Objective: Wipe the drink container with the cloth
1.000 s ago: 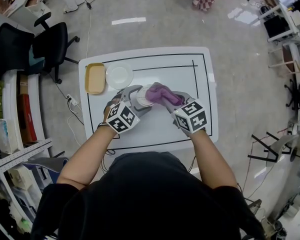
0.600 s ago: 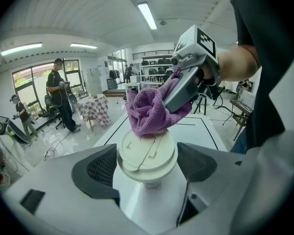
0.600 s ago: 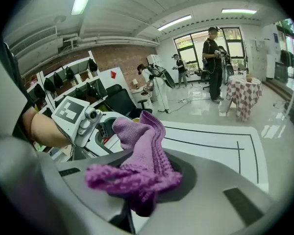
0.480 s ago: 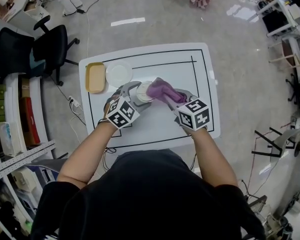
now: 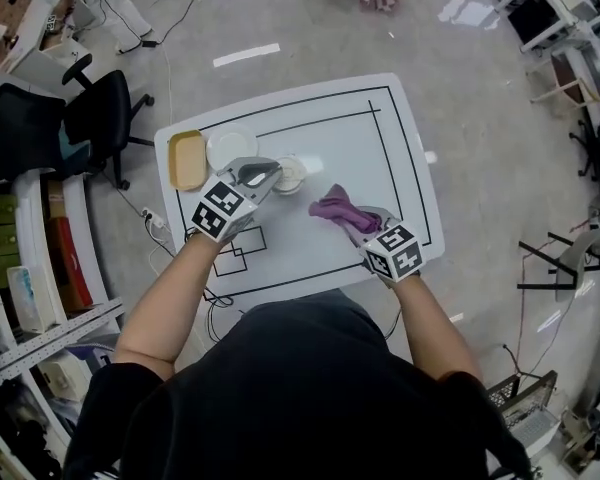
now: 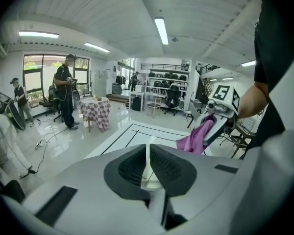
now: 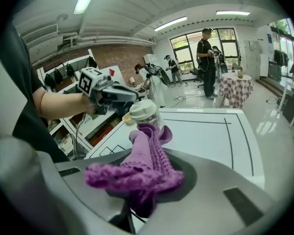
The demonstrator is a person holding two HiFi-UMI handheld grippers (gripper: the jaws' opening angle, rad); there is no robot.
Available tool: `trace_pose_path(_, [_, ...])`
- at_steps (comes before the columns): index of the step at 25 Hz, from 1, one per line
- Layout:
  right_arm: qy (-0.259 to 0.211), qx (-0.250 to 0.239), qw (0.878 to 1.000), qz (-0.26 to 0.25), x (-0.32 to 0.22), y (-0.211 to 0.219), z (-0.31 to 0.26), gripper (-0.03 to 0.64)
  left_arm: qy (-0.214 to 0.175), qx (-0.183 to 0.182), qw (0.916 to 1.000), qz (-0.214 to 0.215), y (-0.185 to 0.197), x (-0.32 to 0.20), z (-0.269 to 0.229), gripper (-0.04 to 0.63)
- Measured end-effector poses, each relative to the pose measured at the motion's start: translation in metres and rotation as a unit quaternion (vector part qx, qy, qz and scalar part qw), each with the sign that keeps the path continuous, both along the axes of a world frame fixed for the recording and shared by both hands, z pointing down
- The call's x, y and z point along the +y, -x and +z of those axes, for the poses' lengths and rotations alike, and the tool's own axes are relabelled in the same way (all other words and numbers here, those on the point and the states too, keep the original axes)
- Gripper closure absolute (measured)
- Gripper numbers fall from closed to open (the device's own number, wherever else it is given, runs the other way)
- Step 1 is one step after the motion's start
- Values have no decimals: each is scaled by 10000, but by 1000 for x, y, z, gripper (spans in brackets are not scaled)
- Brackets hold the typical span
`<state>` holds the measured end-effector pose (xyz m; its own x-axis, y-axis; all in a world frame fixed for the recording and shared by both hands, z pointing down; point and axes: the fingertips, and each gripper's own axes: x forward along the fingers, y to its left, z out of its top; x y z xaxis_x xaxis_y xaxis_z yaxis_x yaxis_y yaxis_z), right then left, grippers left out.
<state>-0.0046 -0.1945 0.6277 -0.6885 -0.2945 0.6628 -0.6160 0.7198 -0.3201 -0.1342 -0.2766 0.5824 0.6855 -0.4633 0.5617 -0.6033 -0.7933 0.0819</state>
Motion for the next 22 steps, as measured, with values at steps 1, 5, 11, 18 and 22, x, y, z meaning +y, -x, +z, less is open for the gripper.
trace_pose_path(1, [30, 32, 9999, -97, 10, 5, 8, 538, 26, -63, 10000, 27, -3, -1, 1, 555])
trace_pose_path(5, [-7, 84, 9978, -650, 37, 43, 27, 538, 313, -213, 9993, 76, -17, -3, 12, 566])
trace_pose_path(11, [-717, -55, 9894, -1261, 33, 109, 7, 538, 277, -279, 9992, 12, -24, -1, 21, 572])
trace_pose_path(18, [-992, -132, 9937, -508, -4, 127, 6, 538, 317, -191, 9993, 26, -28, -2, 22, 574])
trace_pose_path(22, [-944, -185, 9953, -95, -14, 121, 22, 540, 293, -167, 9994, -30, -28, -1, 23, 572])
